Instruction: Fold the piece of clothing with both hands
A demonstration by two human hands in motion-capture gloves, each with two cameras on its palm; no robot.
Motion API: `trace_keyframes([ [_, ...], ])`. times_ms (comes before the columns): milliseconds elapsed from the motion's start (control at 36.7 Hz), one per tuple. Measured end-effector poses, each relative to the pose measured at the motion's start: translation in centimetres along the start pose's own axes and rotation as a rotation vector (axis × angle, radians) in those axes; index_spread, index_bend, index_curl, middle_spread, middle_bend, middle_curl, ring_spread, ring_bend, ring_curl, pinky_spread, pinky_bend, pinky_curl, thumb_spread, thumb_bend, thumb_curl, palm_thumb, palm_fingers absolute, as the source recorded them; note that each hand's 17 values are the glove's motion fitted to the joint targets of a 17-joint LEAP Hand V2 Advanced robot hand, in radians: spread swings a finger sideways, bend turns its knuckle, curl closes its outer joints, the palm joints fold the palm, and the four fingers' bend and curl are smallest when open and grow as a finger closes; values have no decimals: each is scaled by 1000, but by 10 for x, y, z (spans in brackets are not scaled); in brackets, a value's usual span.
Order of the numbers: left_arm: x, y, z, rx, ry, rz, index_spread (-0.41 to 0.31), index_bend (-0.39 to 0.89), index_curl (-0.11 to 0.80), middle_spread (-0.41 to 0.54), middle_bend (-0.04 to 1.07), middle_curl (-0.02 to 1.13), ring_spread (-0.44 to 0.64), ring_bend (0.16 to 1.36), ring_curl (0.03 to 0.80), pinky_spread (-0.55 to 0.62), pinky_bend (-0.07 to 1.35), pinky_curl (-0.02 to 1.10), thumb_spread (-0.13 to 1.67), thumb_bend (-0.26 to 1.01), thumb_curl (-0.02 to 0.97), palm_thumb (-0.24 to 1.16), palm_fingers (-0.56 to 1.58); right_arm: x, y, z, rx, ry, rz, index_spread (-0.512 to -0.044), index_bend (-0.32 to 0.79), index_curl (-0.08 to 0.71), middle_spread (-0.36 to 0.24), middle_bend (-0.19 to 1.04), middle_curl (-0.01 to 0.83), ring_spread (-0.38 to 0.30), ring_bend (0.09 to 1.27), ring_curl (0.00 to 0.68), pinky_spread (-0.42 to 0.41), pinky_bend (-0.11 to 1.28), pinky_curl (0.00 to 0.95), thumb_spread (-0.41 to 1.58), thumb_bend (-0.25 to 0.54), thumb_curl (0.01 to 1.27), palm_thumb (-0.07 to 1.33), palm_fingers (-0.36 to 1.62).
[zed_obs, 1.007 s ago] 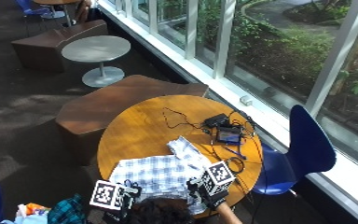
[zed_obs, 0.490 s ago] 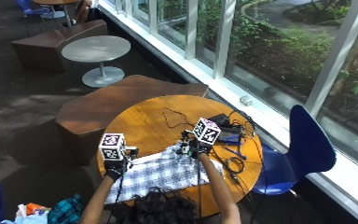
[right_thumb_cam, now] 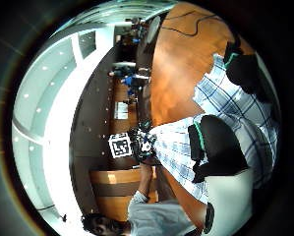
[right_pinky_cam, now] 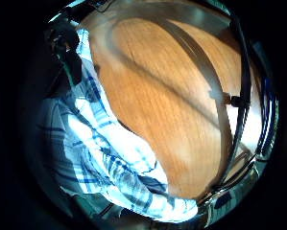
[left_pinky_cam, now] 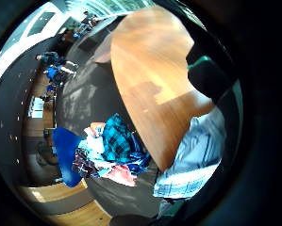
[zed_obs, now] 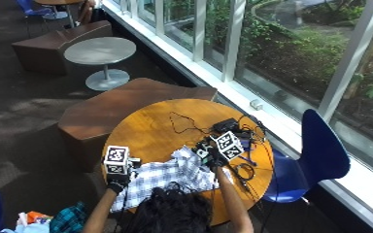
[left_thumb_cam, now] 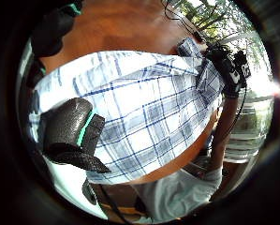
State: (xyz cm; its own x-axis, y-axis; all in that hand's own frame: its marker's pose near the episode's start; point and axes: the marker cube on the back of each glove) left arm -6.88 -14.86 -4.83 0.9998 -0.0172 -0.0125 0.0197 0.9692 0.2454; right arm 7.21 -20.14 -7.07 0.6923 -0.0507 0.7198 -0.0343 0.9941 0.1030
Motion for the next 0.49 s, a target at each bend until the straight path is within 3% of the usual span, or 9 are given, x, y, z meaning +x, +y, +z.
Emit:
trace_keyframes([
  [27,-2,7,-2,28,-21,-4,-245,78,373,-313,533,519,-353,1016,529,-253,557,475,1243,-33,296,588,893,6,7,-6,51,-19,8,-257,187,405,-134,404,458,-157,691,453,-171,593,433,1012,-21,370,876,959],
  [109,-6,28,-4,116,-86,-11,-202,133,379,-241,425,506,-286,848,497,-155,553,490,1233,-53,281,510,582,20,40,-23,221,21,70,-257,207,429,-120,392,458,-133,604,444,-114,523,430,1061,-18,373,863,883],
  [218,3,63,9,154,-99,5,-194,179,378,-209,345,455,-235,749,433,-95,517,454,1214,-58,268,430,624,45,94,-33,351,275,271,-260,164,416,-108,363,448,-109,514,404,-58,464,398,1096,-17,384,851,860],
  [299,14,82,22,97,-74,15,-195,178,380,-197,300,424,-213,692,394,-69,488,431,1205,-46,264,390,672,60,116,-30,352,406,378,-266,126,400,-99,321,436,-93,489,393,-25,462,392,1118,-20,389,837,832],
  [435,18,88,52,-66,-33,-13,-199,172,387,-182,270,415,-156,596,362,-32,464,424,1231,-31,252,341,691,72,128,-15,292,477,456,-260,77,362,-71,242,418,-62,491,394,11,514,400,1135,-40,385,759,760],
  [490,19,89,59,-128,21,-25,-187,184,397,-128,202,409,-87,545,355,15,457,431,1308,-39,225,275,539,74,127,-6,254,531,487,-244,6,324,-38,192,404,-60,542,407,9,570,416,1137,-70,369,676,730],
])
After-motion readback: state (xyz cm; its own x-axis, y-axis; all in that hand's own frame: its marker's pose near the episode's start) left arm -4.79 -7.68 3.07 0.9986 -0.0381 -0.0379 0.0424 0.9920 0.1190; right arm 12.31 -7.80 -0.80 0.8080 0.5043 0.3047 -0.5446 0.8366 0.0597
